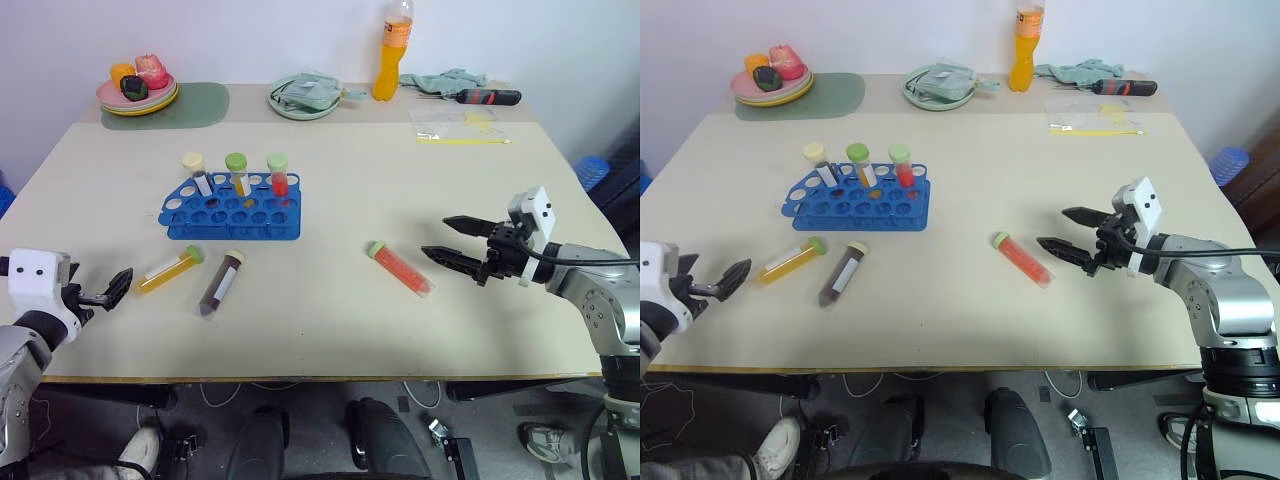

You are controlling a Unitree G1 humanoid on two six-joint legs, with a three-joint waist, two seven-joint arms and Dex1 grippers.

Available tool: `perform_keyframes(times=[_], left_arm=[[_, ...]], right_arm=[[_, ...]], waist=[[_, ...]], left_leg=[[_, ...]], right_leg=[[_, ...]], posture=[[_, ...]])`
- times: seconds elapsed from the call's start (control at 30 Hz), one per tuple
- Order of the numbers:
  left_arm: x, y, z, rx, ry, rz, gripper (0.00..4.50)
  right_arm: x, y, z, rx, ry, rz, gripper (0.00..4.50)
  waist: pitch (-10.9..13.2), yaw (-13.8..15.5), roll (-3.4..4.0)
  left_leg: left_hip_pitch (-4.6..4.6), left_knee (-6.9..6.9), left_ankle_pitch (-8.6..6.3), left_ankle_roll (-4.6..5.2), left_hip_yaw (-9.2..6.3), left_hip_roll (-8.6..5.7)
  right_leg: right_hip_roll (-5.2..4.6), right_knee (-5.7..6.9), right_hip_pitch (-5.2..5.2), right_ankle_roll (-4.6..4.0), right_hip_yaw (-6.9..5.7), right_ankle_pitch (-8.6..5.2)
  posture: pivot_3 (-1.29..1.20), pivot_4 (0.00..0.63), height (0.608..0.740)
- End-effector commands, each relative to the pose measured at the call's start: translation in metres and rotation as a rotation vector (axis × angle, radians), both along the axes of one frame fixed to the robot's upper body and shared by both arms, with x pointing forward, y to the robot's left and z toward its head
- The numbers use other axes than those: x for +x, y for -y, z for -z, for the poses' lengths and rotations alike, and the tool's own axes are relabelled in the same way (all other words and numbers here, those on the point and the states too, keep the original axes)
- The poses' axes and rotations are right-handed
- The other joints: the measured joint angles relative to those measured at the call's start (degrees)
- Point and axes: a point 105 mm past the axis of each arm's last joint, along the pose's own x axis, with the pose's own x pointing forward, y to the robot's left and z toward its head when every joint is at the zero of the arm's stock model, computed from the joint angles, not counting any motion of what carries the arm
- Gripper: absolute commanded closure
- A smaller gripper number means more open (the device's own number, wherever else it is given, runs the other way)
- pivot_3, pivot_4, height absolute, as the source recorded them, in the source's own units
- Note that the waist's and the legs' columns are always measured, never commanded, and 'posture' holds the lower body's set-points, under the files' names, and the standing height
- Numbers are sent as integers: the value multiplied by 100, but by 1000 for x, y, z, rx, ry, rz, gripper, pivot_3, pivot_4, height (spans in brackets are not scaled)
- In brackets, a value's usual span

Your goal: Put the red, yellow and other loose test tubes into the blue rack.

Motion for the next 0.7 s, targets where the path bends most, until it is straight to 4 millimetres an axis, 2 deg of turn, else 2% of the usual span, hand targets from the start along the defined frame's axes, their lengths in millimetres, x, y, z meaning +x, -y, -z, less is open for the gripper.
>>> perform_keyframes(times=[0.03,0.17,0.27,0.43,0.53,0.57,0.7], left_arm=[[2,4,-10,5,44,11,42],[3,10,-14,2,69,37,42],[5,26,-18,11,84,110,42],[6,73,-20,2,87,333,42],[4,128,-12,16,54,583,42],[3,140,-9,17,46,643,42],[3,172,0,10,34,781,42]], right_arm=[[2,3,-14,-40,53,18,0],[7,-3,-17,-61,44,39,0],[7,-15,-26,-81,39,33,0],[-4,-44,-28,-202,-48,-4,0],[5,-63,-16,-281,-227,126,0],[9,-67,-16,-302,-253,173,0],[12,-79,-17,-389,-326,202,0]], waist=[[0,0,0],[0,-17,0],[0,-12,0],[0,12,-1],[-1,-15,1],[-1,-27,1],[1,18,4]], left_leg=[[0,0,0,0,0,0],[0,0,0,0,1,0],[1,1,0,0,0,1],[-2,2,0,0,-1,0],[0,4,0,0,0,-1],[-1,4,1,-1,0,-1],[-6,0,0,-1,-2,0]], right_leg=[[0,0,0,0,0,0],[0,1,0,1,0,0],[2,4,-1,0,0,1],[-2,1,-1,0,0,0],[-2,2,-2,-3,3,0],[-1,3,-2,-13,3,-2],[1,5,-11,-23,2,-2]], posture=[[0,150,740],[0,150,740],[0,150,740],[0,150,740],[0,150,740],[0,150,740],[0,150,740]])
